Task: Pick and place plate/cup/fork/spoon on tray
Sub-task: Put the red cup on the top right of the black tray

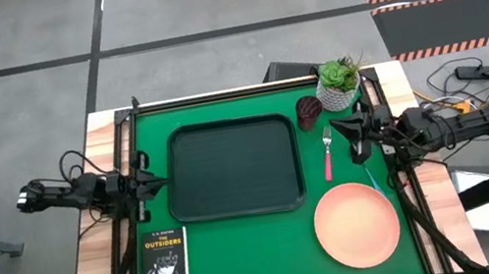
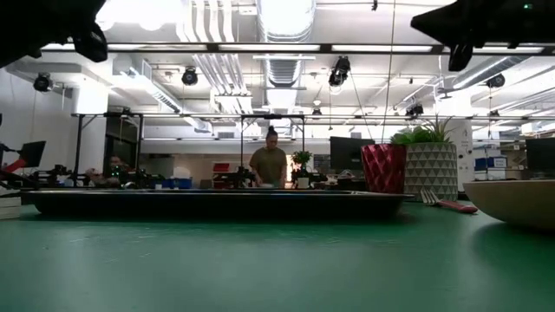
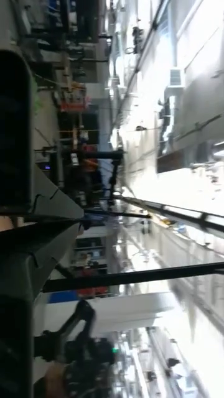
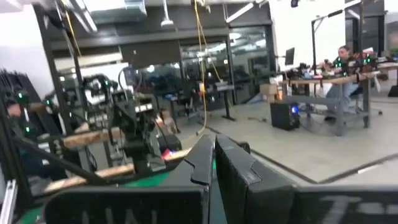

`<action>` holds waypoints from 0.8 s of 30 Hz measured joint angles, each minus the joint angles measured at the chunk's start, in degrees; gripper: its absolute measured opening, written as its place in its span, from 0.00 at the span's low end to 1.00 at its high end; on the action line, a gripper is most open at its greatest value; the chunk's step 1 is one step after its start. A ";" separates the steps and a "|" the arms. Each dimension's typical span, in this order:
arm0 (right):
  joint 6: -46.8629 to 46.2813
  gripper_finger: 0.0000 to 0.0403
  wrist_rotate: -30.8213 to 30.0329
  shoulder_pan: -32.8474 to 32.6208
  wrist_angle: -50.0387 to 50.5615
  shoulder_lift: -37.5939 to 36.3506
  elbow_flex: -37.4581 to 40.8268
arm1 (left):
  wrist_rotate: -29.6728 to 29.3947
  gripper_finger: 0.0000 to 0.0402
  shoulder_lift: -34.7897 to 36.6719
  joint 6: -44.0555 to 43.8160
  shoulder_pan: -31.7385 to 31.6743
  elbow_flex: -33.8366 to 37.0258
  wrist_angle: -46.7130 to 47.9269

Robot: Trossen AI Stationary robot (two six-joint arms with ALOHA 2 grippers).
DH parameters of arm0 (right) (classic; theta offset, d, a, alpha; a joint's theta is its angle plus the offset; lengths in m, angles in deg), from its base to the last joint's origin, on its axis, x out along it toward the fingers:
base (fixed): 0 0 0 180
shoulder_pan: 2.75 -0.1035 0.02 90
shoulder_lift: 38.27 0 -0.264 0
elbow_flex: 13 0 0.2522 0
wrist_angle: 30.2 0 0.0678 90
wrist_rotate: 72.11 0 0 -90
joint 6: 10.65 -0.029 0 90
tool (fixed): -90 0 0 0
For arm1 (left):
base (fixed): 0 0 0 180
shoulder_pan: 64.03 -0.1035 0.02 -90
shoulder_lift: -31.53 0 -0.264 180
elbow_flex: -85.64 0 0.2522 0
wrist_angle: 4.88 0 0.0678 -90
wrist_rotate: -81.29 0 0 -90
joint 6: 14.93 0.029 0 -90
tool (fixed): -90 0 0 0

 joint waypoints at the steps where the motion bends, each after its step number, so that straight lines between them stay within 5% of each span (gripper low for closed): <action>1: -0.39 0.02 0.00 0.00 0.01 0.89 -0.21 | 0.00 0.00 0.04 0.00 0.00 0.00 -1.02; 10: -6.06 0.02 -0.18 0.00 0.03 7.27 -1.76 | 0.02 0.00 0.13 -0.02 0.00 0.00 -13.25; 17: -12.71 0.02 -3.38 0.00 2.21 12.35 -6.06 | 0.01 0.00 0.11 3.21 -0.04 -0.39 -14.17; 24: -22.85 0.02 -8.96 0.98 28.74 19.45 -19.07 | -0.11 0.00 0.09 7.90 -0.04 -0.38 -15.37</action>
